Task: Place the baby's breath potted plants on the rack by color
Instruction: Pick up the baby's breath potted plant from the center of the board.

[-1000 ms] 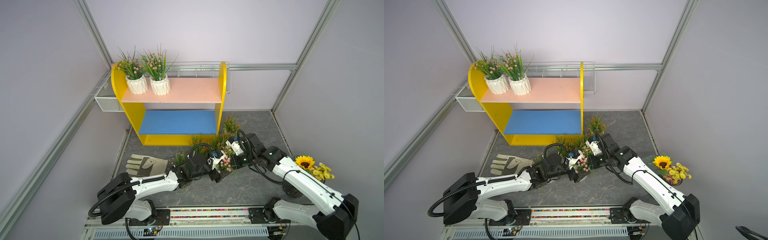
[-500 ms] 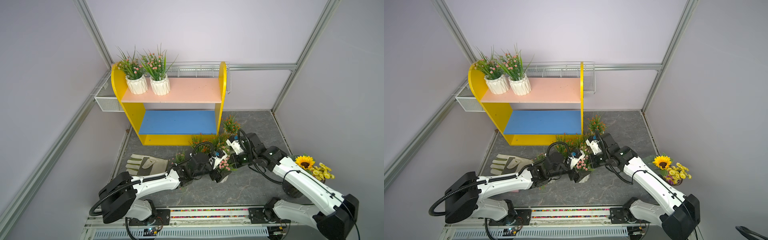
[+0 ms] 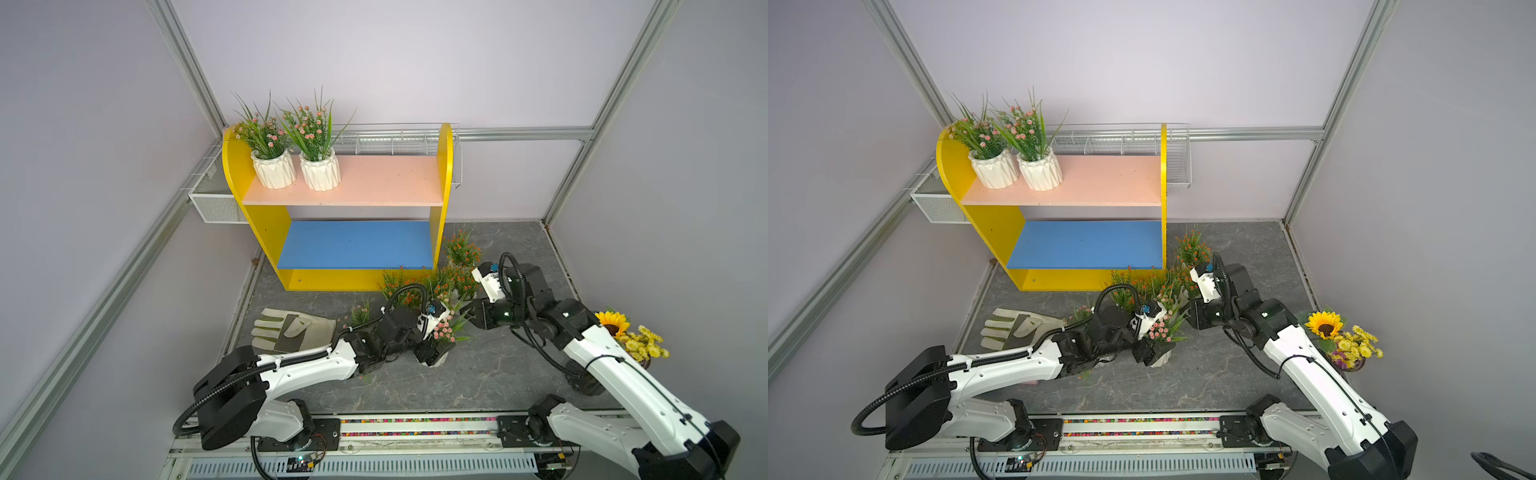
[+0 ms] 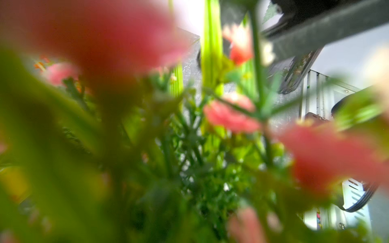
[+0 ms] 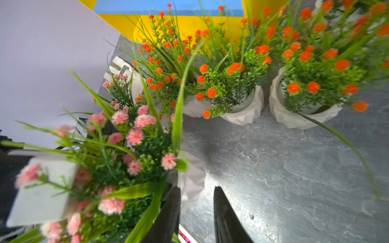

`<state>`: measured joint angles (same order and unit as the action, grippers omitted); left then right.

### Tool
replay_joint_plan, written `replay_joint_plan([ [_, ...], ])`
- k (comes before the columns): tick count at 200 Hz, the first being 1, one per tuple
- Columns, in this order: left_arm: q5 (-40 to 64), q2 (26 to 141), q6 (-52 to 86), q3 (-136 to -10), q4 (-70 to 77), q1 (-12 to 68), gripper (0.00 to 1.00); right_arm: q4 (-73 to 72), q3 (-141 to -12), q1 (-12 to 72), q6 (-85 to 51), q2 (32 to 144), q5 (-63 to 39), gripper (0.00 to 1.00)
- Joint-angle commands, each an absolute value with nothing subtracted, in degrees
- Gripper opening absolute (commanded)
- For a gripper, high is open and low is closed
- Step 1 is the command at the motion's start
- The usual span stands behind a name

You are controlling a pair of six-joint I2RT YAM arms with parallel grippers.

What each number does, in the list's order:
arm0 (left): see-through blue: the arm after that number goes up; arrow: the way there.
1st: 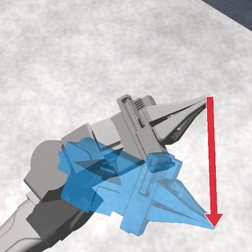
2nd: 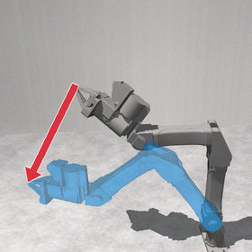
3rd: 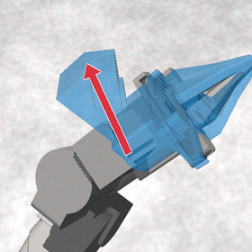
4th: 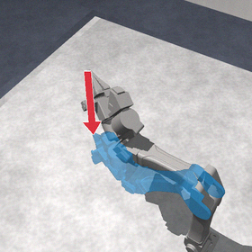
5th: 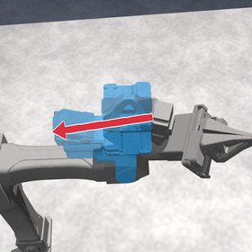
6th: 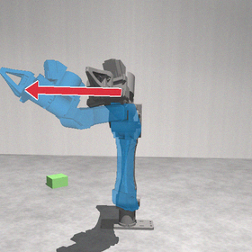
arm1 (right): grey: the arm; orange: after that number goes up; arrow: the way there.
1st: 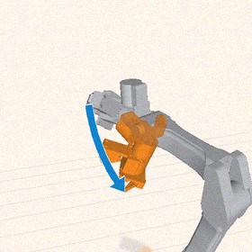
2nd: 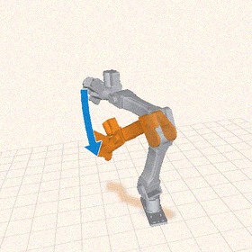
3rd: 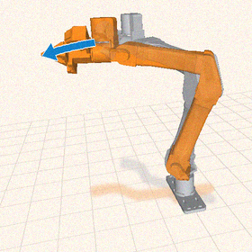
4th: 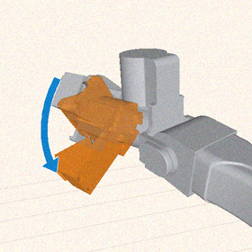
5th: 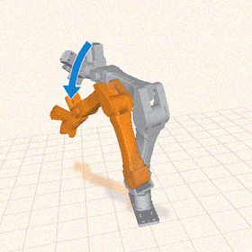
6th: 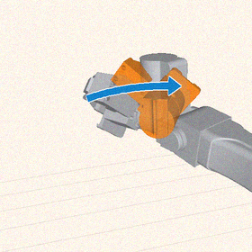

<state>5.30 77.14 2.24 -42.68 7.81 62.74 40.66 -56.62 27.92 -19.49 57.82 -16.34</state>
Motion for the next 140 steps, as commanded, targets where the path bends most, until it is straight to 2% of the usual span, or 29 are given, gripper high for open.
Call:
replay_joint_plan([
  [1, 2.5, 73.4, 1.8, -47.3, 6.6, 62.7, 0.0, 41.4, -54.2, 25.7, -19.5, 55.9, -16.3, 0.31],
  [102, -6.9, 69.7, 2.8, -66.5, -16.4, 60.6, 0.0, 40.1, -50.7, 23.2, -19.8, 52.6, -17.6, 0.31],
  [140, -12.2, 68.6, 2.7, -72.2, -18.9, 59.1, 0.0, 39.6, -48.3, 23.0, -20.0, 52.4, -18.1, 0.31],
])
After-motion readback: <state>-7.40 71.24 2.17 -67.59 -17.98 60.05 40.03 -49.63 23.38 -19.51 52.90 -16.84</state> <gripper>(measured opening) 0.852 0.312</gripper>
